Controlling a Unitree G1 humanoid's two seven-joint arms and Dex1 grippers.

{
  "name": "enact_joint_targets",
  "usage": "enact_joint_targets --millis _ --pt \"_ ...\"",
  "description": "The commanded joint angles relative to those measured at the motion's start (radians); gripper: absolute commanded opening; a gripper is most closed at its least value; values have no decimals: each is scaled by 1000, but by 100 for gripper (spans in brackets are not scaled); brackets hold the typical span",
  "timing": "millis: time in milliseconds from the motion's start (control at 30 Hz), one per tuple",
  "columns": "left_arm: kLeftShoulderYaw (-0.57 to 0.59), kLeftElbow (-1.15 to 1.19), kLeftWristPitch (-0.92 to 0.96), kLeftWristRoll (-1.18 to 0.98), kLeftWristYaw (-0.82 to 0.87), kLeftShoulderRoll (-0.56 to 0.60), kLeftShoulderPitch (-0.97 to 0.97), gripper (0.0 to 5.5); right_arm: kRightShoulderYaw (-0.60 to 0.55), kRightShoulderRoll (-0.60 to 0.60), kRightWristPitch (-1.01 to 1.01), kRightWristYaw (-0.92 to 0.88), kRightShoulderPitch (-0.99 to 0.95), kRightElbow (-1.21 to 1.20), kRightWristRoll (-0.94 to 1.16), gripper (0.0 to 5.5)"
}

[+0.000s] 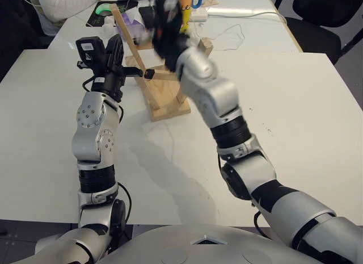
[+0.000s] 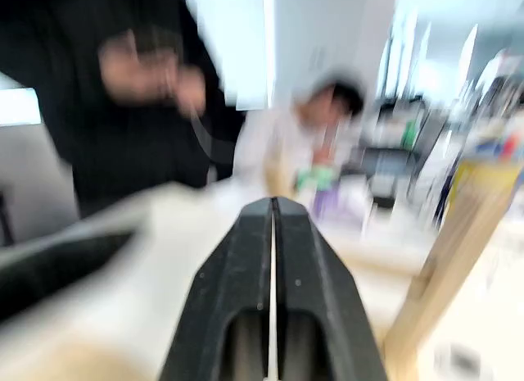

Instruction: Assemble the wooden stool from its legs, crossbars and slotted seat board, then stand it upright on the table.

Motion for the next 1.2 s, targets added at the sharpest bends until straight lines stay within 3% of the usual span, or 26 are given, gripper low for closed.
enact_joint_targets --millis 33,200,467,833,933,1033,1200 --pt "9 -54 5 -23 15 -11 -34 0 181 -22 176 145 213 233 -91 3" --pt "13 -69 10 -25 21 -10 -29 0 208 -46 179 214 202 95 -122 3" --pt "13 -54 6 -32 14 -9 -32 0 37 34 -173 16 139 -158 -201 3" --pt "7 -47 6 -35 6 -6 -43 0 -84 60 -281 -86 -27 -312 -218 3" --pt "6 -57 8 -35 10 -8 -39 0 26 17 -52 -4 23 -218 -254 3" --pt "11 -101 25 -42 25 -10 -43 0 196 -118 270 171 313 -131 -228 3" --pt "51 -191 63 -53 61 -10 -42 0 354 -225 359 359 408 -15 -210 3"
